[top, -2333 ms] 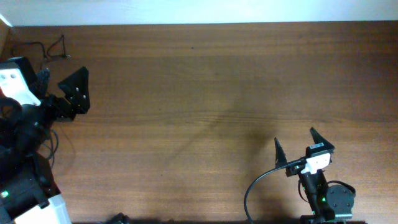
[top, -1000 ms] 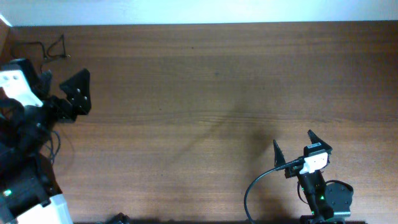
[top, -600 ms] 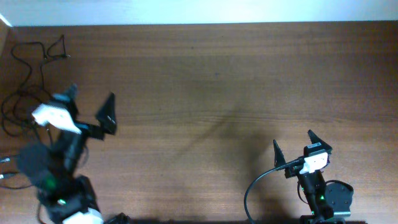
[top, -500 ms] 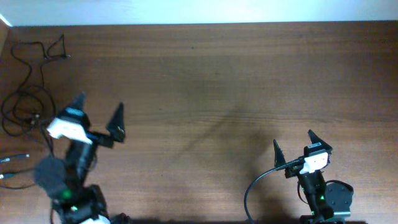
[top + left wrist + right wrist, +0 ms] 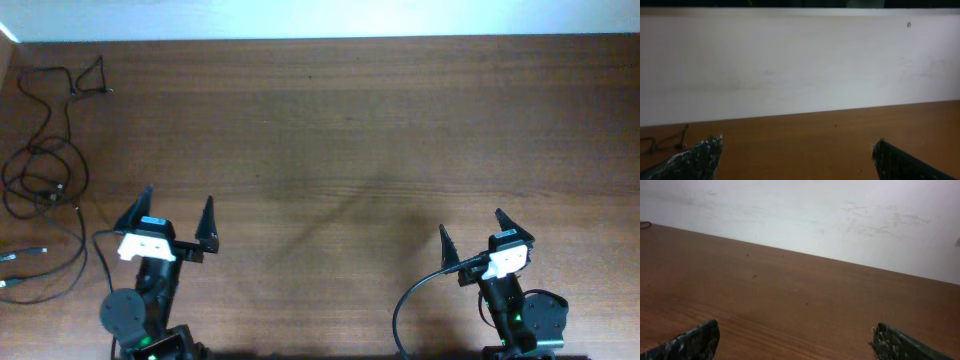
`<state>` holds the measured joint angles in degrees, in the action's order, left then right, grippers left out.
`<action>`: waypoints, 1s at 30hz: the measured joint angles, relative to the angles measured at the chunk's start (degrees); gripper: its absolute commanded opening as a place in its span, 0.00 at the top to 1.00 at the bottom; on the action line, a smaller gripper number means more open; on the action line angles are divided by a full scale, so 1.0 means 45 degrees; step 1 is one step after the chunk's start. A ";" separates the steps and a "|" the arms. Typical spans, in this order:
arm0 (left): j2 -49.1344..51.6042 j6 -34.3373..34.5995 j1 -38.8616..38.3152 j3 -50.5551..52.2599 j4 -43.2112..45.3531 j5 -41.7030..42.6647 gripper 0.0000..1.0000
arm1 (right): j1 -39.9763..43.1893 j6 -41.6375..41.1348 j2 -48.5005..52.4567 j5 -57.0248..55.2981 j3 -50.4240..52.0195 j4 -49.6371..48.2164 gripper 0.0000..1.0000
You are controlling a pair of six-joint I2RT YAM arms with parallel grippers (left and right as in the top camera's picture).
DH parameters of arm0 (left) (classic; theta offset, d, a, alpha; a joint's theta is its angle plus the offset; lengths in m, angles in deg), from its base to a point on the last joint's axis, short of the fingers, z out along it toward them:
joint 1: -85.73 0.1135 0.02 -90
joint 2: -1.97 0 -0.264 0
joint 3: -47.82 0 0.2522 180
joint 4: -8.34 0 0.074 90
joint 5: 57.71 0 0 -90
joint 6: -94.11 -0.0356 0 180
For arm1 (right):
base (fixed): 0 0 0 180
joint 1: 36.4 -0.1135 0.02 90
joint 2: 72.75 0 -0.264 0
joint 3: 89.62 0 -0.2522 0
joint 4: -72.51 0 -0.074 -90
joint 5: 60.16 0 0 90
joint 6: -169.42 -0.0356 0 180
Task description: Untangle cables
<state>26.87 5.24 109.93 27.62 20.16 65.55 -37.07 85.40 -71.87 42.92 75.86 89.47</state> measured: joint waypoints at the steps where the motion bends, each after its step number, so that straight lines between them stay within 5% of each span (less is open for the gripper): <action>1: -0.0175 -0.0126 -0.0219 0.0160 0.0000 -0.0228 0.01 | 0.0000 0.0000 0.0000 0.0000 0.0000 0.0000 0.01; 12: -0.1894 -0.1273 -0.2142 0.1219 -0.0816 -0.2555 0.01 | 0.0000 0.0000 0.0000 0.0005 0.0000 0.0000 0.01; 20: -0.4124 -0.1685 -0.2205 0.1253 -0.3434 -0.3099 0.01 | 0.0000 0.0000 0.0000 0.0000 0.0000 0.0000 0.02; 30: -0.5348 -0.2419 -0.4337 0.1268 -0.5003 -0.5722 0.00 | 0.0000 -0.0005 0.0000 0.0000 0.0000 0.0000 0.01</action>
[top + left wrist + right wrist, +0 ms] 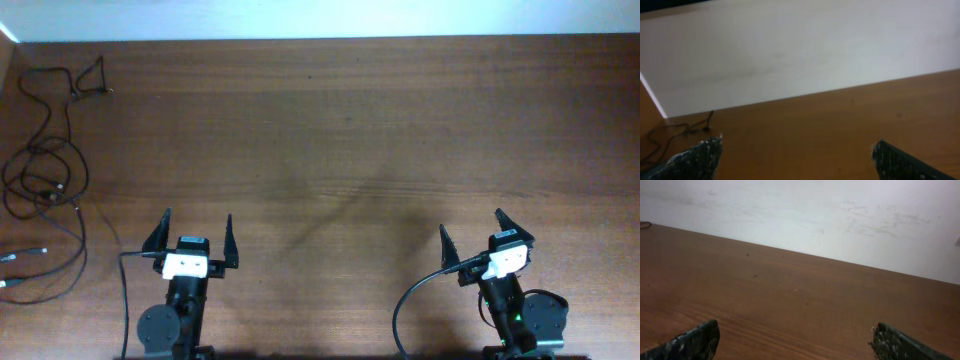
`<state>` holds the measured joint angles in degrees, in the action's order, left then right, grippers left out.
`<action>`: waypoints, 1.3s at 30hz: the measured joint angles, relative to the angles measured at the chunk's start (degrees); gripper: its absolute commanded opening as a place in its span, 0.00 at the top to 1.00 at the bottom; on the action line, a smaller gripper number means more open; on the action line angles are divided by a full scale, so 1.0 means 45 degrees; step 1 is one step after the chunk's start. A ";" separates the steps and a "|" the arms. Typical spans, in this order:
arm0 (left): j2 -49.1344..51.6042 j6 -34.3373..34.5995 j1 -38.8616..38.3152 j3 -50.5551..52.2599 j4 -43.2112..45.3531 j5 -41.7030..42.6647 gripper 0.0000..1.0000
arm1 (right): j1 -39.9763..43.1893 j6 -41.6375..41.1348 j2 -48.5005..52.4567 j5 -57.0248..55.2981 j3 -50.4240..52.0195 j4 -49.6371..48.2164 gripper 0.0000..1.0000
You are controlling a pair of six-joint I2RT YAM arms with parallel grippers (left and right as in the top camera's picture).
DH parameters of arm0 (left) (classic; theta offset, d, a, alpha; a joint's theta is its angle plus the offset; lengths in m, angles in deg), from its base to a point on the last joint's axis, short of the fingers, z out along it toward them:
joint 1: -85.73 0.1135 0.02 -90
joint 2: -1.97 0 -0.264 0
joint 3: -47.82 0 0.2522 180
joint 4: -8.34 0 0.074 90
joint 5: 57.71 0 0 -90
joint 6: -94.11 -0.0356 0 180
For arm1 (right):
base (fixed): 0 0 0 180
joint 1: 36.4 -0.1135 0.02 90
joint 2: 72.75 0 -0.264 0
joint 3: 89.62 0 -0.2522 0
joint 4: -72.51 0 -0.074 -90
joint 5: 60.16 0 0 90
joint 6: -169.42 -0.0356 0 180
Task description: Untangle cables
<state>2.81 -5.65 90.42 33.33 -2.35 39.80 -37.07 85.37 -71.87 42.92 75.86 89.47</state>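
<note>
A tangle of thin black cables lies at the table's far left, with one end running up to the back corner and loose plug ends near the front. The left wrist view catches a bit of the black cable far ahead on the left. My left gripper stands open near the front edge, well to the right of the tangle and holding nothing; its fingers frame bare wood. At the front right, my right gripper is open and empty, its fingertips spread over bare wood.
The brown wooden table meets a white wall at the back. The table's left edge runs just beside the tangle. Each arm's own black lead loops near the front edge: the left lead and the right lead.
My left gripper has moved a little to the right and toward the front edge and now points straight at the back wall. The right arm and the cables have not moved.
</note>
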 measured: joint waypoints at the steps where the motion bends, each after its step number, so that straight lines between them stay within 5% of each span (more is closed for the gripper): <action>1: 0.0000 -0.0146 -0.0180 0.0000 -0.0136 -0.0219 0.01 | 0.0000 0.0005 0.0000 0.0000 0.0000 0.0000 0.01; 6: -0.0010 -0.0481 -0.0437 0.0015 -0.1603 -0.0899 0.00 | 0.0000 0.0010 0.0000 0.0000 0.0000 0.0000 0.01; 39: 0.0000 -0.0602 -0.0437 0.0015 -0.1608 -0.1107 0.00 | 0.0000 0.0005 0.0000 0.0000 0.0000 0.0000 0.01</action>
